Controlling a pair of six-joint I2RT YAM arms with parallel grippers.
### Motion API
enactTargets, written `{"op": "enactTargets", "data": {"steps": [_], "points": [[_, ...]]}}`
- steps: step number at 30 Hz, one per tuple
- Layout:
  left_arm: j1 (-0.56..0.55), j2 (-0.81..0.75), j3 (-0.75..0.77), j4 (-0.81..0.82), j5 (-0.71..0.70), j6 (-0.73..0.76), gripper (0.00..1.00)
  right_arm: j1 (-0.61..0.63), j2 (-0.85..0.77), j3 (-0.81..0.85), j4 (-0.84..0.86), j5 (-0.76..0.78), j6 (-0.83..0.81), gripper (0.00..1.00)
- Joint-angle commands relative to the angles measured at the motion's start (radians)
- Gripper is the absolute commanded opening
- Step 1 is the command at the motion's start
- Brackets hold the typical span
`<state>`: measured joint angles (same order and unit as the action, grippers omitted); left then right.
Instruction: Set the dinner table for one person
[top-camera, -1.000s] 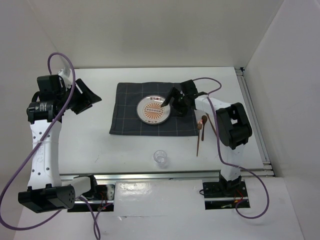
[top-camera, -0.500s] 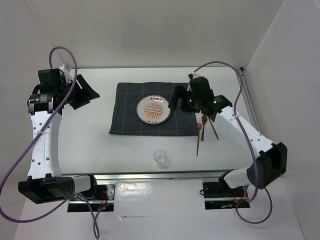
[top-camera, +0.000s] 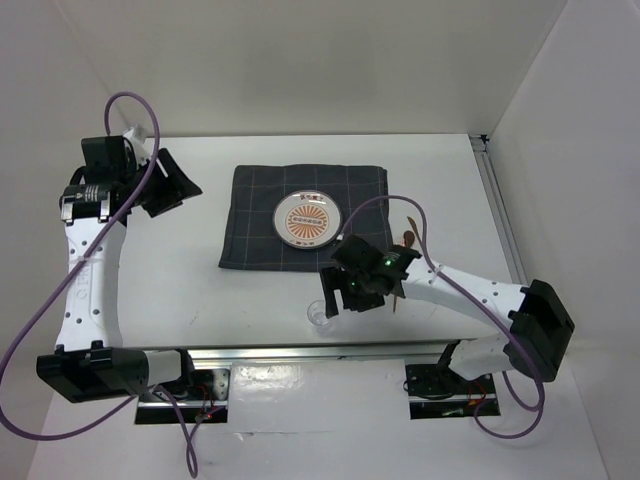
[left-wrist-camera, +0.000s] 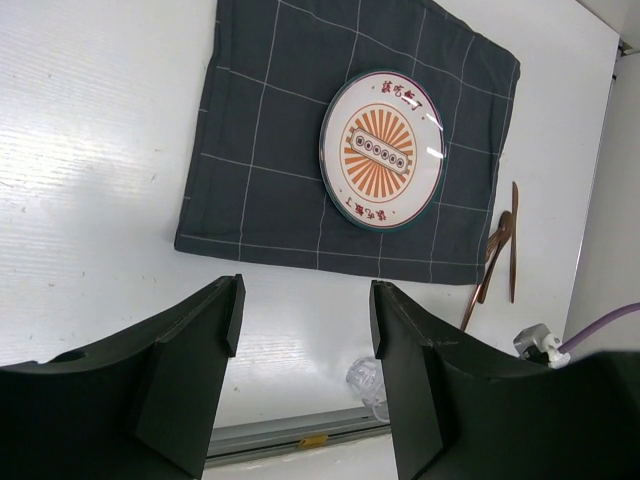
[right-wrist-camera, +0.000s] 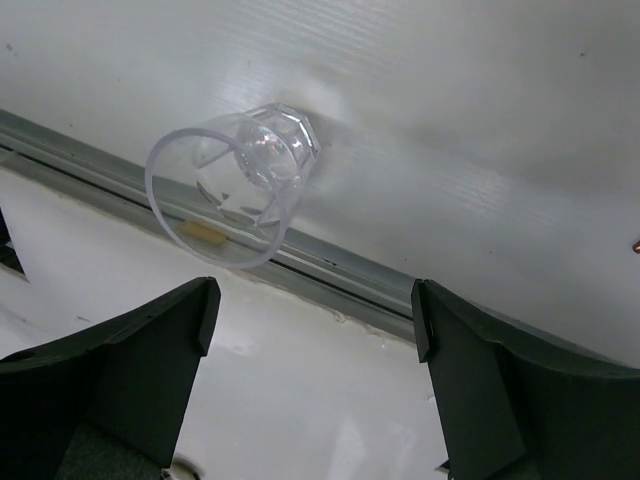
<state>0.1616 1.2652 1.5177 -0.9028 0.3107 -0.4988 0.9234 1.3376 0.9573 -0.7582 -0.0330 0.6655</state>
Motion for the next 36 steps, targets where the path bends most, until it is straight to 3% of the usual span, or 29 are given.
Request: {"op": "enactTargets", "data": {"steps": [1,4,8,10,12,13,17,22,26,27,29,32,36], "points": [[-0.007,-0.003,-0.008,0.035,0.001,0.022,0.70,0.006,0.031,0.021,0.066,0.016,0.013,0.90],[-0.007,-0.003,-0.008,0.035,0.010,0.022,0.70,0.006,0.072,0.046,0.077,0.016,0.013,0.88],[-0.007,-0.003,-0.017,0.044,0.010,0.022,0.70,0.006,0.106,0.046,0.098,0.048,0.013,0.79],[-0.007,-0.003,-0.028,0.044,0.021,0.013,0.70,0.006,0.115,0.046,0.120,0.048,0.013,0.65],[-0.007,-0.003,-0.039,0.053,0.030,0.013,0.70,-0.004,0.115,0.035,0.157,0.019,0.023,0.59],[-0.007,-0.003,-0.039,0.053,0.030,0.013,0.70,-0.005,0.115,0.035,0.166,0.010,0.032,0.50],[-0.007,-0.003,-0.048,0.053,0.030,0.013,0.70,-0.005,0.135,0.026,0.177,0.010,0.043,0.36],[-0.007,-0.003,-0.079,0.062,0.039,0.013,0.70,-0.005,0.163,0.047,0.177,0.021,0.043,0.34],[-0.007,-0.003,-0.079,0.062,0.048,0.013,0.70,0.006,0.204,0.084,0.136,0.062,0.052,0.15],[-0.007,-0.003,-0.079,0.062,0.048,0.013,0.70,0.006,0.204,0.119,0.117,0.080,0.052,0.05],[-0.007,-0.012,-0.079,0.071,0.060,0.013,0.70,0.006,0.204,0.170,0.051,0.139,0.034,0.00],[-0.027,-0.012,-0.106,0.080,0.071,0.013,0.70,-0.093,0.218,0.311,-0.026,0.208,-0.042,0.00],[-0.068,-0.012,-0.171,0.081,0.059,0.002,0.70,-0.314,0.294,0.505,-0.038,0.235,-0.125,0.00]]}}
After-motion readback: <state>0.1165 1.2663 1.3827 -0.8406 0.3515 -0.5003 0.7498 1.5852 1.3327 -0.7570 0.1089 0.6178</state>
